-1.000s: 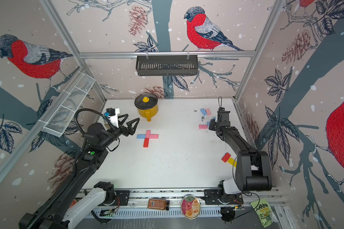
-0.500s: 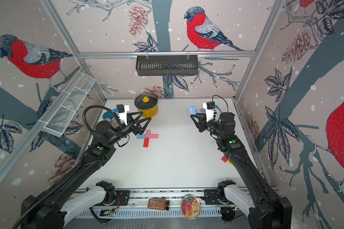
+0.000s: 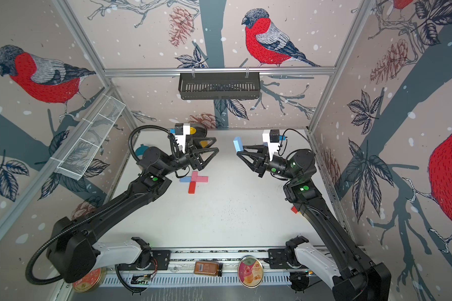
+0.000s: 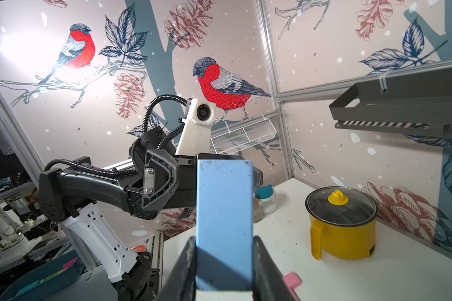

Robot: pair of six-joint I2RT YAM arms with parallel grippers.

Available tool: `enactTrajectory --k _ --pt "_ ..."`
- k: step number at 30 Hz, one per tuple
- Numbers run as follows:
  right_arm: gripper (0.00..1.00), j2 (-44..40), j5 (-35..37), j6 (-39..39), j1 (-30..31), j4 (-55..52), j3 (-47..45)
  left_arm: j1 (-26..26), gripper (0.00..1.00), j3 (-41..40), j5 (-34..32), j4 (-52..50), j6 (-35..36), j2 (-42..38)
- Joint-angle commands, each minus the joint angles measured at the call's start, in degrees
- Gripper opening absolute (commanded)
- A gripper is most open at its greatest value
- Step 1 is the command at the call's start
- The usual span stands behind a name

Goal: Assemble the letter t with building blocks
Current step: Pick up the building block from the center of the board.

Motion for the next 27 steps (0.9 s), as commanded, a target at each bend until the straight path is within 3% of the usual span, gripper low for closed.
enactTrajectory --k 1,8,20,27 --pt "0.16 0.78 -2.96 6.50 0.28 7.02 0.70 -1.28 0.92 1.58 2.15 5.82 0.48 1.13" --pt "0.16 2.84 -3.83 11.06 1.63 11.48 1.41 -2.16 0.92 3.51 2.20 8.32 -0.80 4.59" --pt "0.16 7.16 -4.27 12.15 2.19 11.35 1.50 -2.95 0.88 3.62 3.94 13.18 -2.68 6.25" --pt "0.16 7.38 -5.45 13.25 2.40 13.26 0.91 -3.06 0.77 4.14 4.43 12.59 -2.43 7.25"
